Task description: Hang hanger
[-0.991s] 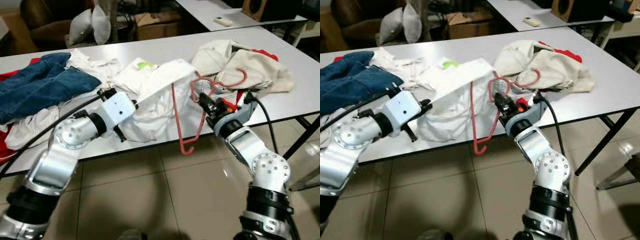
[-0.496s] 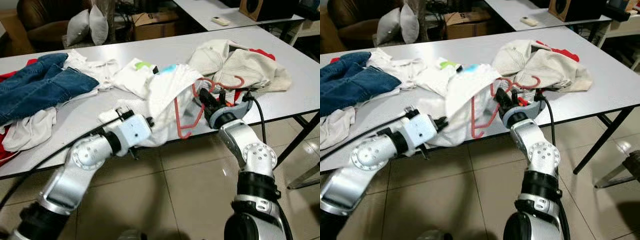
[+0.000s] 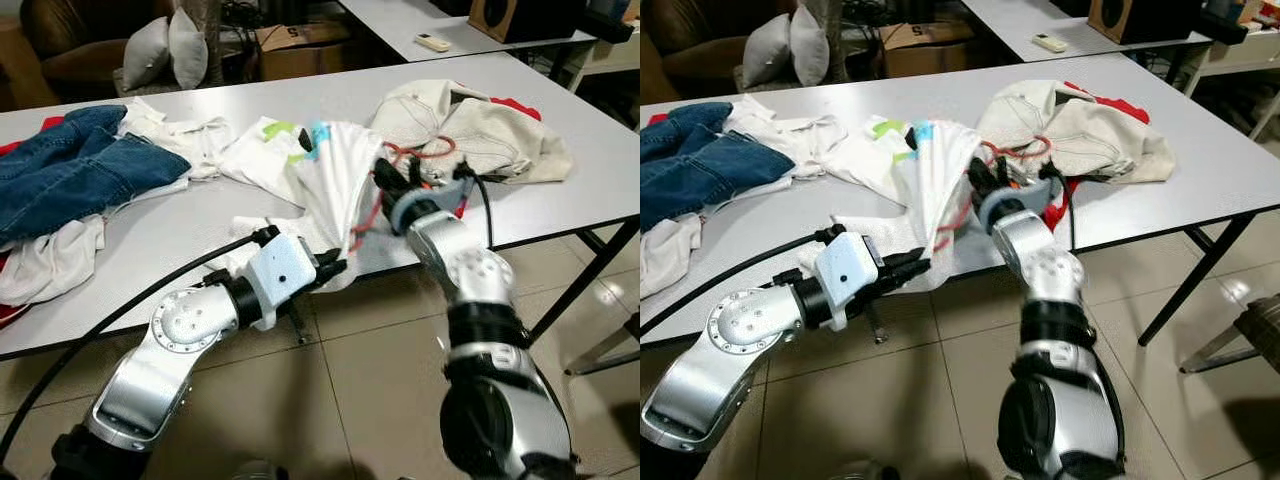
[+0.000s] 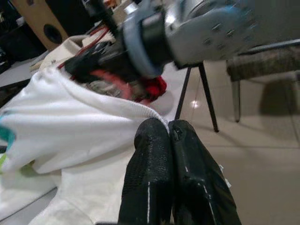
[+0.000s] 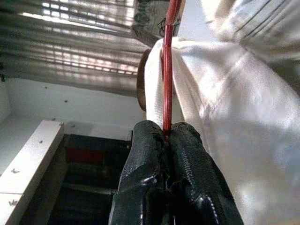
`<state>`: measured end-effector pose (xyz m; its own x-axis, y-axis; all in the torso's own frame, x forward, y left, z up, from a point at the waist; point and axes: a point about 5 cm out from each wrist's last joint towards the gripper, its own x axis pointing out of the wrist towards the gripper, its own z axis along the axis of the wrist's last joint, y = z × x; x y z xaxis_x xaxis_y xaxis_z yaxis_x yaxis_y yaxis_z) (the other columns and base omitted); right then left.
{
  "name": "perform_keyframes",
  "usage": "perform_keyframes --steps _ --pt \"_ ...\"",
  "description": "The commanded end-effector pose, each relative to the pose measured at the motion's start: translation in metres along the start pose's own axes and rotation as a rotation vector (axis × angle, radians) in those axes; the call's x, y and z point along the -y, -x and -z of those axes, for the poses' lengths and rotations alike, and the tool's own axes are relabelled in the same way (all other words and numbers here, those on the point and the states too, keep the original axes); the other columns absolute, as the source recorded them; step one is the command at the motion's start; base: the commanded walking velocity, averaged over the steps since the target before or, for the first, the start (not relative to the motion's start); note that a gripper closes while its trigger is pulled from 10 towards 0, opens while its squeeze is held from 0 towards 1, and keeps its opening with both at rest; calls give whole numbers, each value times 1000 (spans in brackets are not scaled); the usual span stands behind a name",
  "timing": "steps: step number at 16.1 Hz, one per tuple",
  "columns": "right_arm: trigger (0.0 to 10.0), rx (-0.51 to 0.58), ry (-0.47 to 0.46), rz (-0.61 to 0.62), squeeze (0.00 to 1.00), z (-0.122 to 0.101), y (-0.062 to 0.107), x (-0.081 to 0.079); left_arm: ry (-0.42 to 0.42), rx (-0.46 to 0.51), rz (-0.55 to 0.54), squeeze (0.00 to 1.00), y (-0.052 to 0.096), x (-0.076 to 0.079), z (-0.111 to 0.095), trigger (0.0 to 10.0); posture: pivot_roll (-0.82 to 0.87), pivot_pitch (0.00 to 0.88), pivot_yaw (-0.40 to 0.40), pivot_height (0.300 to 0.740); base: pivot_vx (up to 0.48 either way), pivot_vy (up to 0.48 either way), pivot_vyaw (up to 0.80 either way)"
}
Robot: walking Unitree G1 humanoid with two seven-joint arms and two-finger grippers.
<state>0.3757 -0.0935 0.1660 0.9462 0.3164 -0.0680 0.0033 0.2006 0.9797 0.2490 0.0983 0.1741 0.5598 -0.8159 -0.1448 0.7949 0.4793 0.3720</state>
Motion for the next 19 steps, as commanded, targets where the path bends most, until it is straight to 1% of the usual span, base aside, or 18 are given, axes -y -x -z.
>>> perform_keyframes --steps 1,3,4,5,6,7,8,9,10,11,12,13,15,17,18,19 --pt "10000 -31 -21 -62 0 24 -11 -22 18 66 72 0 -3 9 -13 0 70 5 15 740 0 0 0" --pt "10000 -44 22 -52 0 30 -16 -22 51 119 95 0 -7 11 -25 0 75 18 14 740 0 0 0" --pt "10000 -51 37 -45 0 33 -18 -21 59 131 108 0 -10 12 -28 0 76 21 15 740 0 0 0" --pt "10000 -68 68 -45 0 40 -20 -22 66 149 136 0 -16 16 -34 0 76 25 18 740 0 0 0" --pt "10000 -71 72 -46 0 42 -20 -22 68 153 138 0 -17 16 -35 0 76 25 19 740 0 0 0" --pt "10000 -80 84 -51 0 46 -22 -23 78 167 152 0 -21 19 -38 4667 75 23 21 740 0 0 0" --pt "10000 -83 78 -62 0 48 -22 -25 69 99 157 0 -23 21 -31 10000 73 21 24 740 0 0 0" --pt "10000 -81 73 -71 0 47 -23 -26 60 37 172 0 -21 23 -24 10000 73 20 25 740 0 0 0" --pt "10000 -79 79 -74 0 46 -23 -26 77 10 189 1000 -19 23 -20 10000 72 18 25 740 0 0 0" --pt "10000 -80 125 -77 0 44 -24 -26 111 -8 203 1000 -16 24 -17 10000 73 17 25 740 0 0 0" --pt "10000 -91 160 -78 0 44 -23 -25 120 -12 208 1000 -14 24 -17 10000 73 16 25 740 0 0 0" --pt "10000 -93 150 -94 0 44 -23 -27 125 -12 209 1000 -14 25 -17 10000 73 16 25 740 0 0 0" --pt "10000 -91 100 -131 0 45 -23 -30 139 -15 214 1000 -13 25 -17 10000 73 13 25 740 0 0 0" --pt "10000 -63 146 -164 0 39 -21 -34 158 -16 211 1000 -8 24 -17 10000 76 11 26 740 0 0 0" --pt "10000 -43 199 -159 0 36 -21 -34 167 -14 199 1000 -6 23 -17 10000 79 5 28 740 0 0 0" --pt "10000 -63 297 -171 0 32 -17 -32 207 -19 151 1000 4 17 -12 10000 75 0 32 740 0 0 0"
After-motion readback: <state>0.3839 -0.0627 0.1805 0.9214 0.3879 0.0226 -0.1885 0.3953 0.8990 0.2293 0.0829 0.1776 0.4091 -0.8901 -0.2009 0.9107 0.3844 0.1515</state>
